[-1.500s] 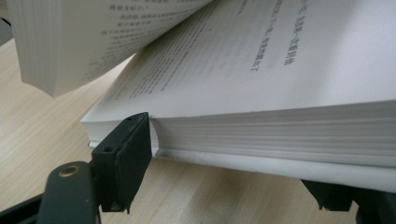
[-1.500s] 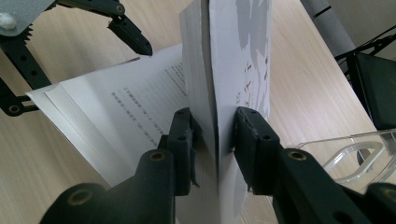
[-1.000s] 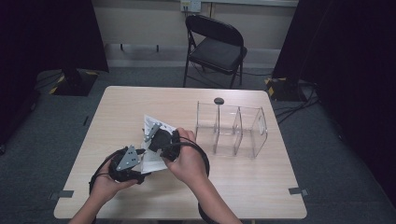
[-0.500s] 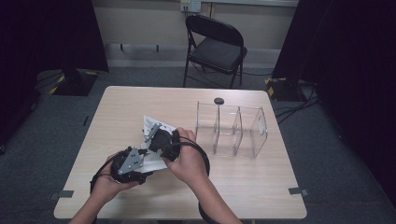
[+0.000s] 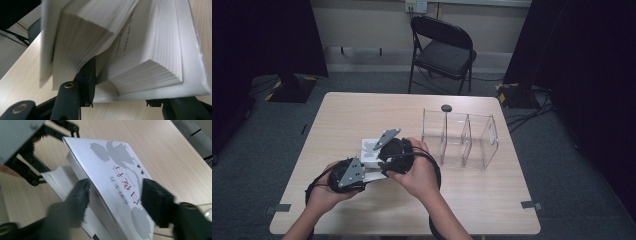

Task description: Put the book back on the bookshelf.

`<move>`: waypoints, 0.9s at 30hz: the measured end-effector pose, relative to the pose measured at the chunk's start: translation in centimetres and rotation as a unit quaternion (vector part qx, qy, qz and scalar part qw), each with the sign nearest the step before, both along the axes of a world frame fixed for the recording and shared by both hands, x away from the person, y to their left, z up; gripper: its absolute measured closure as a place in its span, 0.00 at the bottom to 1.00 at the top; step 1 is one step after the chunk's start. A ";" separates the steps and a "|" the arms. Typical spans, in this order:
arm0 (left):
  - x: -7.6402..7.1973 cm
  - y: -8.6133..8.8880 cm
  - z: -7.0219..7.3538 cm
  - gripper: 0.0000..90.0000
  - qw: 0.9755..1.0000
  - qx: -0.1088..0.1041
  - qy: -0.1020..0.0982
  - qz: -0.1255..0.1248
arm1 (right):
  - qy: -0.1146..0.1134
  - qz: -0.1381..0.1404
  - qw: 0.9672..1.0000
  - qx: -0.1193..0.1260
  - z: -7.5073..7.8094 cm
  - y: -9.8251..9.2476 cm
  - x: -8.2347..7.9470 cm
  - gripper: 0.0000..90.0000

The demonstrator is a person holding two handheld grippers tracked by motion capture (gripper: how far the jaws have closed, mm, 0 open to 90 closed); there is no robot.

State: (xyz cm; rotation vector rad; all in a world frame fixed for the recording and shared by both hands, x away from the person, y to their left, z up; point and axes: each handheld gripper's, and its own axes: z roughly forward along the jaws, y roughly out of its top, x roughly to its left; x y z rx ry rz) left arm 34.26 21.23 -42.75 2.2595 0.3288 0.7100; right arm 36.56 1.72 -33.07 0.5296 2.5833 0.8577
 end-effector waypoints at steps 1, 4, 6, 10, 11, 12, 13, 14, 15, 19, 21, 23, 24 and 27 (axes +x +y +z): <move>0.0 0.0 0.0 0.57 1.000 0.003 0.001 0.000 | 0.002 -0.003 1.000 0.022 0.3 -0.6 0.0 0.40; 0.0 0.0 0.3 0.57 1.000 0.001 0.008 0.001 | 0.000 -0.017 0.997 0.073 1.0 -3.0 -0.6 0.36; 0.0 0.0 0.6 0.57 1.000 -0.002 0.013 0.003 | -0.001 -0.025 0.996 0.088 1.0 -4.5 -1.2 0.35; -0.1 0.1 0.7 0.58 1.000 -0.006 0.024 0.003 | -0.006 -0.026 0.992 0.125 -0.1 -7.2 -2.4 0.32; -0.1 0.2 0.8 0.58 1.000 -0.001 0.024 0.002 | -0.002 -0.029 0.991 0.132 -0.8 -8.0 -2.6 0.32; -0.1 0.2 0.9 0.58 1.000 -0.003 0.025 0.003 | 0.003 -0.032 0.990 0.135 -1.4 -8.6 -2.8 0.31; 0.0 0.2 0.9 0.58 1.000 -0.004 0.025 0.002 | 0.008 -0.037 0.990 0.136 -2.1 -9.2 -3.0 0.30; 0.0 0.2 0.9 0.58 1.000 -0.005 0.025 0.002 | 0.014 -0.042 0.990 0.136 -2.7 -9.6 -3.1 0.30; 0.0 0.2 0.9 0.58 1.000 -0.005 0.026 0.003 | 0.023 -0.046 0.989 0.137 -3.5 -10.0 -3.1 0.30; 0.0 0.1 0.9 0.58 1.000 -0.005 0.025 0.003 | 0.049 -0.052 0.990 0.126 -6.9 -11.2 -3.1 0.27; 0.0 0.1 0.9 0.58 1.000 -0.009 0.030 0.004 | 0.064 -0.054 0.989 0.125 -8.0 -11.3 -3.0 0.25; 0.0 0.1 0.9 0.58 1.000 -0.007 0.029 0.004 | 0.076 -0.057 0.988 0.119 -9.4 -11.3 -2.8 0.25; 0.0 0.1 0.9 0.58 1.000 -0.005 0.030 0.005 | 0.087 -0.058 0.988 0.114 -10.0 -11.3 -2.6 0.25; -0.1 0.0 1.0 0.58 1.000 -0.005 0.030 0.006 | 0.118 -0.063 0.985 0.105 -11.9 -11.2 -2.2 0.25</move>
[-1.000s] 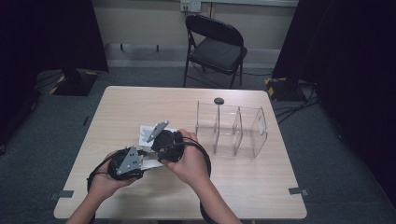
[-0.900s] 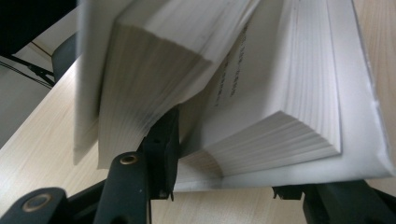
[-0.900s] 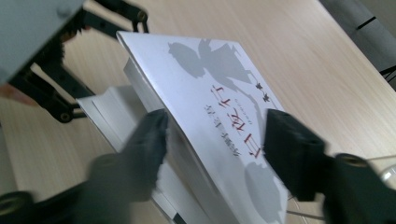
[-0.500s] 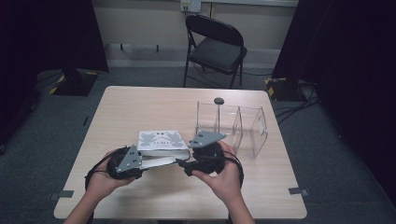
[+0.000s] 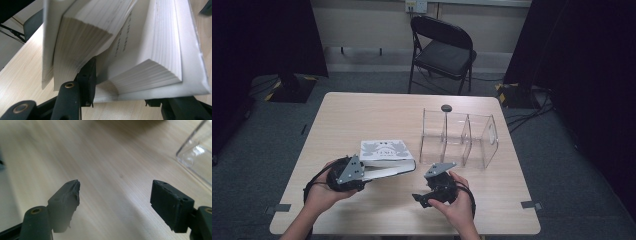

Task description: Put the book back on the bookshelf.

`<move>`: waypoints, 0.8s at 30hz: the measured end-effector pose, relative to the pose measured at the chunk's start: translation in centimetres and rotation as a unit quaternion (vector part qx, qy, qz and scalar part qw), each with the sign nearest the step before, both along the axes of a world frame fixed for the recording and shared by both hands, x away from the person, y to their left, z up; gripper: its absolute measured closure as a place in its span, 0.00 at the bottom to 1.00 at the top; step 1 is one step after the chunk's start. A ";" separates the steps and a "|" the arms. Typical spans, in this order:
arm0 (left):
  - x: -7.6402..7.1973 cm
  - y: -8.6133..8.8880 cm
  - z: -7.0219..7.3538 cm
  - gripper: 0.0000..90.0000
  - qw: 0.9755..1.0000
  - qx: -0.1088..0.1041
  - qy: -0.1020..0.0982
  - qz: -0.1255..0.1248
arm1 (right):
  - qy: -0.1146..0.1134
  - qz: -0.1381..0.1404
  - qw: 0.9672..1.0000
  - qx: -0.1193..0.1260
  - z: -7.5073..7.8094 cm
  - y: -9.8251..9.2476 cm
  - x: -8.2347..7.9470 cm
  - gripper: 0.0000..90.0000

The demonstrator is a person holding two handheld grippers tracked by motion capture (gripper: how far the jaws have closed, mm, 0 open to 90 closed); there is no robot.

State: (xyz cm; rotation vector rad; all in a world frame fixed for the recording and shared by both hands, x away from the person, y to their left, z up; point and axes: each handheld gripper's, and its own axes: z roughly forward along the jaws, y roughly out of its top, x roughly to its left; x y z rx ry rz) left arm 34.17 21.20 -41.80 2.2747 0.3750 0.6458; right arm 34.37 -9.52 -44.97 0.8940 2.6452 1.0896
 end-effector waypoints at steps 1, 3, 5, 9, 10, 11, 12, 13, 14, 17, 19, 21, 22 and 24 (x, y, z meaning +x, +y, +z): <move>0.0 0.0 0.0 0.58 1.000 0.000 -0.002 0.002 | -0.007 -0.003 1.000 -0.005 -0.6 0.0 0.1 0.25; 0.0 0.0 0.0 0.58 1.000 0.001 0.001 0.001 | -0.004 -0.009 1.000 -0.004 -1.9 0.0 0.1 0.25; 0.0 0.1 0.1 0.58 1.000 0.005 0.001 0.000 | -0.004 -0.016 1.000 0.002 -2.9 -0.1 0.2 0.21; 0.0 0.0 0.2 0.58 1.000 0.001 0.003 0.000 | -0.013 -0.029 0.999 -0.006 -4.3 -0.3 0.2 0.19; 0.1 0.0 0.2 0.58 1.000 0.003 0.004 0.000 | -0.014 -0.027 1.000 -0.006 -4.4 -0.3 0.2 0.18; 0.1 0.0 0.3 0.58 1.000 0.004 0.003 -0.001 | -0.018 -0.022 1.000 -0.005 -4.4 -0.3 0.2 0.17; 0.1 0.0 0.3 0.58 1.000 0.004 0.003 -0.001 | -0.023 -0.024 0.999 -0.005 -4.5 -0.3 0.1 0.16; 0.1 -0.1 0.4 0.58 1.000 0.002 0.008 0.001 | -0.035 -0.029 0.999 -0.005 -4.7 -0.3 0.1 0.16; 0.1 -0.1 0.4 0.58 1.000 0.002 0.008 0.001 | -0.053 -0.032 0.998 -0.004 -5.1 -0.3 0.0 0.14; 0.0 -0.2 0.5 0.58 1.000 0.011 0.011 -0.001 | -0.056 -0.029 0.998 -0.002 -5.1 -0.3 0.1 0.14; 0.0 -0.3 0.7 0.59 1.000 0.017 0.011 -0.001 | -0.054 -0.029 0.998 0.000 -5.1 -0.2 0.2 0.14; -0.1 -0.4 0.8 0.59 1.000 0.018 0.013 0.001 | -0.054 -0.029 0.998 0.000 -5.1 -0.2 0.2 0.14; -0.1 -0.4 0.9 0.59 1.000 0.016 0.013 0.001 | -0.053 -0.029 0.998 0.000 -5.1 -0.2 0.2 0.14; 0.0 -0.5 1.1 0.60 1.000 0.022 0.013 0.002 | -0.053 -0.029 0.998 0.000 -5.1 -0.2 0.2 0.14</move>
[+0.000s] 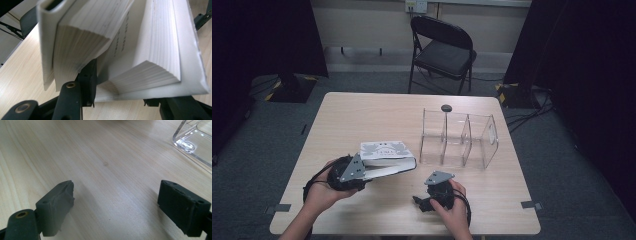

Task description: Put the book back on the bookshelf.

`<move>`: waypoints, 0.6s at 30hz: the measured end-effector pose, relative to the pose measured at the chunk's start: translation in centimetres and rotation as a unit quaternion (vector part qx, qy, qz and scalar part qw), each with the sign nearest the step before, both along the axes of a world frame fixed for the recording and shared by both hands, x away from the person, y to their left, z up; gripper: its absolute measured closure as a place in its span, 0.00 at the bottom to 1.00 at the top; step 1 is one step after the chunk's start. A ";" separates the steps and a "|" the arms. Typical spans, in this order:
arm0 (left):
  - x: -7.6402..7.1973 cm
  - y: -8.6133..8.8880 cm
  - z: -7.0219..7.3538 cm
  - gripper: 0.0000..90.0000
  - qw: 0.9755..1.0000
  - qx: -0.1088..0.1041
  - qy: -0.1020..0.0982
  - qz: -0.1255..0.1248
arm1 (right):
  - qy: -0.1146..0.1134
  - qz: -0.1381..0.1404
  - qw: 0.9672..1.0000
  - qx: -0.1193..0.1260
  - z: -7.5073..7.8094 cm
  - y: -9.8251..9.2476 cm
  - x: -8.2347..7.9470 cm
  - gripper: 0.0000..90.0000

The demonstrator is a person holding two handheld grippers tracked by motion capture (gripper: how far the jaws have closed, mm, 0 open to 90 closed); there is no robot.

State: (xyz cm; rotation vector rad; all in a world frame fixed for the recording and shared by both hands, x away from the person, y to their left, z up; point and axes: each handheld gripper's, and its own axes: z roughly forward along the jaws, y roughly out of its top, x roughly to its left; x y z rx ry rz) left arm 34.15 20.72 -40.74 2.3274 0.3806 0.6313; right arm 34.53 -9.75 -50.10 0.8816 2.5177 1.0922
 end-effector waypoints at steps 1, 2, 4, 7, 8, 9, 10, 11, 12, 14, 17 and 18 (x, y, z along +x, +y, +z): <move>0.0 0.0 0.1 0.60 1.000 0.001 0.003 0.000 | 0.000 0.000 1.000 0.000 0.0 0.0 0.0 0.14; 0.0 -0.1 0.2 0.60 1.000 0.003 0.003 -0.001 | -0.001 0.000 1.000 0.000 0.0 0.0 0.0 0.14; 0.0 -0.1 0.6 0.61 1.000 0.005 0.008 0.000 | -0.001 0.000 1.000 0.000 0.0 0.0 0.0 0.14; 0.0 0.0 1.0 0.62 1.000 0.004 0.016 -0.002 | -0.001 -0.001 1.000 0.000 0.0 0.0 0.0 0.14; 0.0 0.0 1.1 0.62 1.000 0.005 0.017 -0.002 | -0.001 -0.001 1.000 0.000 0.0 0.0 0.0 0.14; 0.0 0.0 1.1 0.62 1.000 0.006 0.019 -0.003 | -0.001 -0.001 1.000 0.000 0.0 0.0 0.0 0.14; 0.0 -0.1 1.2 0.62 1.000 0.010 0.022 -0.003 | -0.001 0.000 1.000 0.000 0.0 0.0 0.0 0.14; -0.1 -0.1 1.3 0.62 1.000 0.010 0.024 -0.003 | 0.000 0.000 1.000 0.000 0.0 0.0 0.0 0.14; -0.1 -0.1 1.4 0.62 1.000 0.012 0.024 -0.004 | -0.001 0.000 1.000 0.000 0.0 0.0 0.0 0.14; -0.1 -0.3 1.7 0.63 0.999 0.020 0.026 -0.006 | -0.001 0.000 1.000 0.000 0.0 0.0 0.0 0.14; -0.3 -0.4 2.0 0.64 0.999 0.028 0.026 -0.006 | -0.001 0.000 1.000 0.000 0.0 0.0 0.0 0.14; -0.4 -0.4 2.1 0.64 0.999 0.030 0.028 -0.005 | -0.001 0.000 1.000 0.000 0.0 0.0 0.0 0.14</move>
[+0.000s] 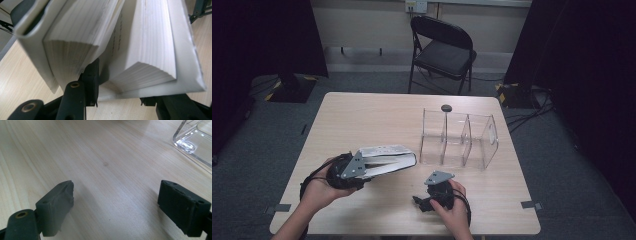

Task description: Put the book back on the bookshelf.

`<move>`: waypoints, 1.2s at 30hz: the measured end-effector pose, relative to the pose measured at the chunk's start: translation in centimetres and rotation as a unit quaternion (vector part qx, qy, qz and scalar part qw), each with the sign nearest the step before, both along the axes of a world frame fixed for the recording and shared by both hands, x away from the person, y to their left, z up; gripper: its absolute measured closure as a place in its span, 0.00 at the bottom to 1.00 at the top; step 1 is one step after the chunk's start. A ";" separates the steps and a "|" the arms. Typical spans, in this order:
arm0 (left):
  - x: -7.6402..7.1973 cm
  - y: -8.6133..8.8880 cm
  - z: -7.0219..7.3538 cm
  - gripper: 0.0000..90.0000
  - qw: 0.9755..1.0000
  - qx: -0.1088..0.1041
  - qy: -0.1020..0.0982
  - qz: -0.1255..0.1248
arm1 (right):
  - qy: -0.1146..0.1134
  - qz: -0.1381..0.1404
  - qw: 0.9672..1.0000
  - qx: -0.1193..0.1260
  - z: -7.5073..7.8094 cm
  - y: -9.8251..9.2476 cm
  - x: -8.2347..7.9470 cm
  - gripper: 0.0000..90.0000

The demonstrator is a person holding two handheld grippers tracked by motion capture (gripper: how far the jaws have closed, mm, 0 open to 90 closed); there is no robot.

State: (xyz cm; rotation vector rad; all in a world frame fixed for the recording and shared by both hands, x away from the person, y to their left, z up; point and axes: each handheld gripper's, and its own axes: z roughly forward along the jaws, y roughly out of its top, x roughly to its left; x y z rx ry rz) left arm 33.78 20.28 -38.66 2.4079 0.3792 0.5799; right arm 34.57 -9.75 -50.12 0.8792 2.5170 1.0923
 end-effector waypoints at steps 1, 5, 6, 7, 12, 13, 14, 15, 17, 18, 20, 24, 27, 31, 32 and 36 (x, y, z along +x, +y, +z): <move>0.0 0.0 0.1 0.65 1.000 -0.002 0.002 -0.004 | -0.001 0.001 1.000 0.000 0.0 0.0 0.0 0.14; -0.2 -0.1 0.6 0.67 1.000 0.002 0.003 -0.008 | -0.001 0.002 1.000 -0.001 0.0 0.0 0.1 0.14; -0.3 -0.1 0.7 0.68 1.000 0.002 0.005 -0.006 | -0.001 0.002 1.000 -0.001 0.0 0.0 0.1 0.14; -0.3 -0.1 0.8 0.69 1.000 0.001 0.004 -0.007 | -0.001 0.002 1.000 -0.001 0.0 0.0 0.1 0.14; -0.4 0.2 1.6 0.73 1.000 -0.007 0.006 -0.009 | 0.000 0.001 1.000 0.000 0.0 0.1 0.1 0.14; -0.4 0.3 1.8 0.74 1.000 -0.003 0.010 -0.011 | 0.000 0.001 1.000 0.000 0.0 0.1 0.1 0.14; -0.4 0.4 1.9 0.75 1.000 -0.006 0.009 -0.011 | 0.000 0.001 1.000 0.000 0.0 0.1 0.1 0.14; -0.4 0.4 2.1 0.75 1.000 -0.010 0.012 -0.010 | 0.000 0.001 1.000 0.000 0.0 0.1 0.1 0.14; -0.2 0.6 2.2 0.76 1.000 -0.017 0.018 -0.009 | 0.000 0.001 1.000 0.000 0.0 0.1 0.1 0.14; -0.1 0.6 2.2 0.76 1.000 -0.019 0.019 -0.009 | -0.001 0.001 1.000 -0.001 0.0 0.1 0.2 0.14; 0.0 0.7 2.3 0.76 1.000 -0.021 0.016 -0.005 | -0.001 0.001 1.000 -0.001 0.0 0.1 0.2 0.14; 0.2 0.8 2.4 0.76 1.000 -0.015 0.020 -0.005 | -0.001 0.001 1.000 -0.001 0.0 0.1 0.2 0.14; 0.3 0.8 2.5 0.77 1.000 -0.016 0.019 -0.003 | -0.001 0.001 1.000 -0.001 0.0 0.1 0.2 0.14; 0.5 0.9 2.5 0.77 1.000 -0.017 0.020 -0.001 | -0.001 0.001 1.000 -0.001 0.0 0.1 0.2 0.14; 0.4 0.9 2.5 0.77 1.000 -0.018 0.022 0.001 | -0.001 0.001 1.000 0.000 0.0 0.1 0.2 0.14; 0.6 0.8 2.7 0.77 1.000 -0.016 0.027 0.000 | -0.001 0.002 1.000 -0.001 0.0 0.1 0.2 0.14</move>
